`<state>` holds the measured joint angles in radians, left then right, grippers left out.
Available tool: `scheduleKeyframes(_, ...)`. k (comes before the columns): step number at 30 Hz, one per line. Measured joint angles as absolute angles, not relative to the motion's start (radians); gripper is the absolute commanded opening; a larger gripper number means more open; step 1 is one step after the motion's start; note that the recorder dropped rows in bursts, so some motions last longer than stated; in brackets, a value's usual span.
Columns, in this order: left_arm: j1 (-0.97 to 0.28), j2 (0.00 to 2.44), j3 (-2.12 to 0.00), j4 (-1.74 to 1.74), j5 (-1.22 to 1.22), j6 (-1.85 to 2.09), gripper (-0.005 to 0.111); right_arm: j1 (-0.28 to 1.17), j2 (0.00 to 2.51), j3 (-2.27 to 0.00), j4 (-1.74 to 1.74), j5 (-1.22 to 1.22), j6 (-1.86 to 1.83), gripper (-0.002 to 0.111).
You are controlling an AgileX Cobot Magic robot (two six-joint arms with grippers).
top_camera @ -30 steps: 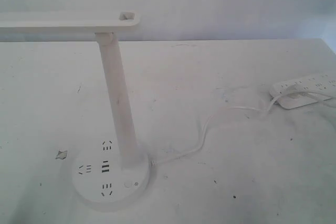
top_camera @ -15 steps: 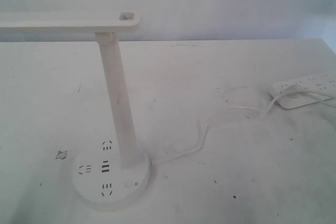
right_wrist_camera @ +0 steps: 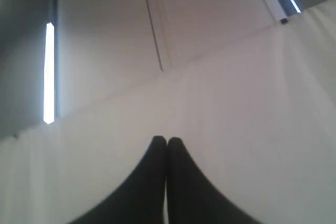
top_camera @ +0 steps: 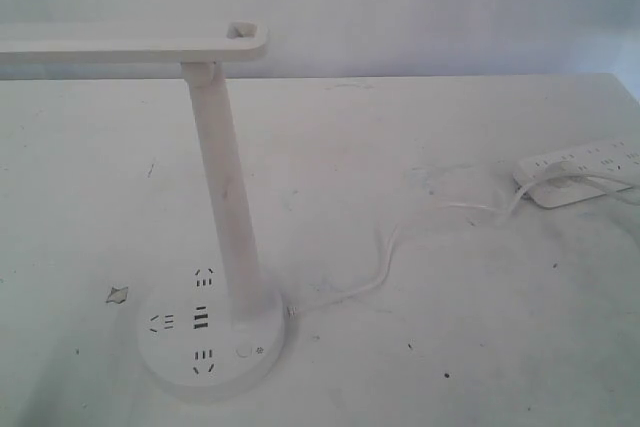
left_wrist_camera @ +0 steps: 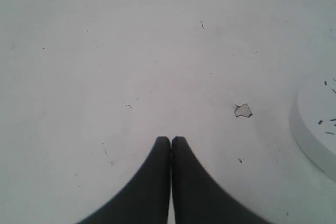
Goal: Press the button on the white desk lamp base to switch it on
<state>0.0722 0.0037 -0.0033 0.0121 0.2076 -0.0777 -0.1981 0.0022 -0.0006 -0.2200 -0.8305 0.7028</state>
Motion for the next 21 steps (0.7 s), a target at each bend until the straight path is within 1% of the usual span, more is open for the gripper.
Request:
scheduleKeyframes(5, 0.072, 0.004, -0.003, 0.012, 0.208, -0.078, 0.0, -0.198, 0.002, -0.001, -0.22, -0.985, 0.955, 0.0)
scheduleKeyframes(8, 0.072, 0.004, -0.003, 0.012, 0.208, -0.078, 0.0, -0.198, 0.002, -0.003, -0.176, -1.053, 1.004, 0.0)
scheduleKeyframes(12, 0.072, 0.004, -0.003, 0.012, 0.208, -0.078, 0.0, -0.198, 0.002, -0.069, -0.179, -0.994, 1.055, 0.0)
scheduleKeyframes(16, 0.072, 0.004, -0.003, 0.012, 0.208, -0.078, 0.0, -0.198, 0.104, -0.205, -0.483, -0.993, 1.081, 0.0)
scheduleKeyframes(21, 0.072, 0.004, -0.003, 0.012, 0.208, -0.078, 0.0, -0.198, 0.31, -0.351, -0.977, -1.178, 1.138, 0.0)
